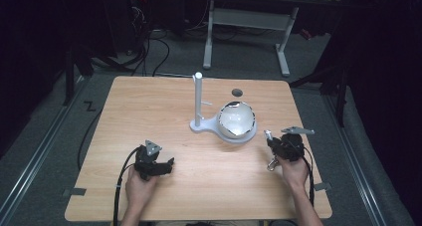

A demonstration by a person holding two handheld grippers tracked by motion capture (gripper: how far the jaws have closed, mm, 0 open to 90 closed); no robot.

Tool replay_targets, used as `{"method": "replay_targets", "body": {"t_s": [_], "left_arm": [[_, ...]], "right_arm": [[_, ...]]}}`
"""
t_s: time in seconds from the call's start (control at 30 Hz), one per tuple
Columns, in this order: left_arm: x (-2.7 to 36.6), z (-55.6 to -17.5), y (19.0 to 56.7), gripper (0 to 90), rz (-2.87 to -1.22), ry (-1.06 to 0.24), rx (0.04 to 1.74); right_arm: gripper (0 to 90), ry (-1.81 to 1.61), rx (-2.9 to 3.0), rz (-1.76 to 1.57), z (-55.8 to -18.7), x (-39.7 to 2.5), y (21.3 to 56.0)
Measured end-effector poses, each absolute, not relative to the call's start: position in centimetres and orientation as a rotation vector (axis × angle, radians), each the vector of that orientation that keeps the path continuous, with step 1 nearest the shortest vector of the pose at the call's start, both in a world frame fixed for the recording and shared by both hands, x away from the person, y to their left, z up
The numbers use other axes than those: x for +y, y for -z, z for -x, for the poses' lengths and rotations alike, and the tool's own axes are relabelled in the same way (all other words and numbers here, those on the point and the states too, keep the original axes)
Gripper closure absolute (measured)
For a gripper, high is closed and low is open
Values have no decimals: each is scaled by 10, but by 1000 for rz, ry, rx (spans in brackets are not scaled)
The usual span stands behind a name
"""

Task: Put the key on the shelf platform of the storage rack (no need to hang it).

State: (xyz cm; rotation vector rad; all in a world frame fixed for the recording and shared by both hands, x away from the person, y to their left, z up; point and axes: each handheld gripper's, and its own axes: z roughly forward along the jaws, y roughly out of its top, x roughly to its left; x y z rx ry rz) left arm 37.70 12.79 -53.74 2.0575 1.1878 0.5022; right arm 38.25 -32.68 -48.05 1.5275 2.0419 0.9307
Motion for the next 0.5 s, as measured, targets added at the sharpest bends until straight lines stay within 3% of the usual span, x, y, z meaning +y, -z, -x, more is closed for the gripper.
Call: {"method": "replay_targets", "body": {"t_s": [0.5], "left_arm": [[128, -377, 537, 180, -2057, -502, 1188]], "right_arm": [[759, -1088, 2060, -1470, -371, -326, 451]]}}
